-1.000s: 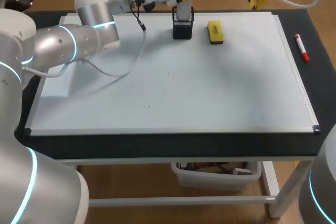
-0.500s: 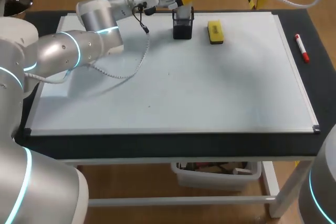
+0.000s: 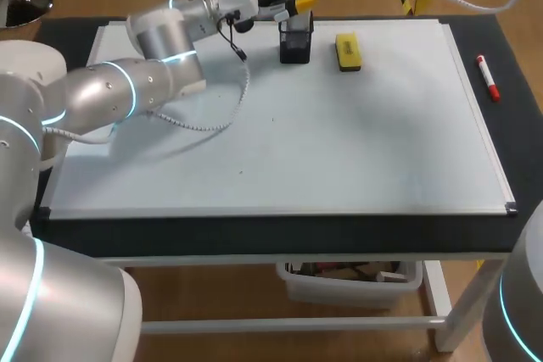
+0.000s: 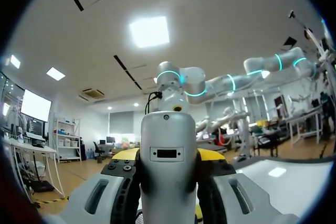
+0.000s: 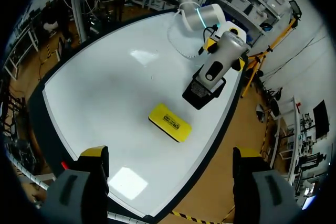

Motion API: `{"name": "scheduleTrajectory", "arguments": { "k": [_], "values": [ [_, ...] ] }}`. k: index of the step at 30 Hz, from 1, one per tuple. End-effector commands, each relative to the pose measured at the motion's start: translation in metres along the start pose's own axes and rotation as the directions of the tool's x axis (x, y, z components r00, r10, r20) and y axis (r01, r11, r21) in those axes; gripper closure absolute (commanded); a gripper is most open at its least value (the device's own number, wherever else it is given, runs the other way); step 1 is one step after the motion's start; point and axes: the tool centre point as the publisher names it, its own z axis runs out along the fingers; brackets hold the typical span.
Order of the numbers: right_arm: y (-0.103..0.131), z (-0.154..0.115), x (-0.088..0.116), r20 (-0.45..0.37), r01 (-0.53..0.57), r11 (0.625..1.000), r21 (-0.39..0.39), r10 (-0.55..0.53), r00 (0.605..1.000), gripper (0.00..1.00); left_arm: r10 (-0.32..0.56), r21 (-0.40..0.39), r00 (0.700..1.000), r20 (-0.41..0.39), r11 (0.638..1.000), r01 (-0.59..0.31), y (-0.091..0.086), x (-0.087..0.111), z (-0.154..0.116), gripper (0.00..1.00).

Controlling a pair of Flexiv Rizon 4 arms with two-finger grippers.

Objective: Pick up the inspection probe, press it on each red-marked spot on the whiteboard one by one, put down the probe, pick up the eraser, and wipe off all the red marks.

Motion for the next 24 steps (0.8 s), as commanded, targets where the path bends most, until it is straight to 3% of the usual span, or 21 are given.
{"name": "scheduleTrajectory", "arguments": {
  "k": [1, 24],
  "values": [
    [0.001, -0.002, 0.0, -0.006, 0.002, 1.0, 0.005, -0.002, 1.0, 0.0, 0.005, 0.05, 0.954, -0.299, 0.999, 0.011, 0.01, -0.01, 0.001, 1.0],
    [0.001, -0.002, 0.0, -0.006, 0.002, 1.0, 0.005, -0.002, 1.0, 0.0, -0.002, 0.018, 0.931, -0.364, 1.0, 0.009, 0.024, -0.028, -0.009, 1.0]
  ]
}}
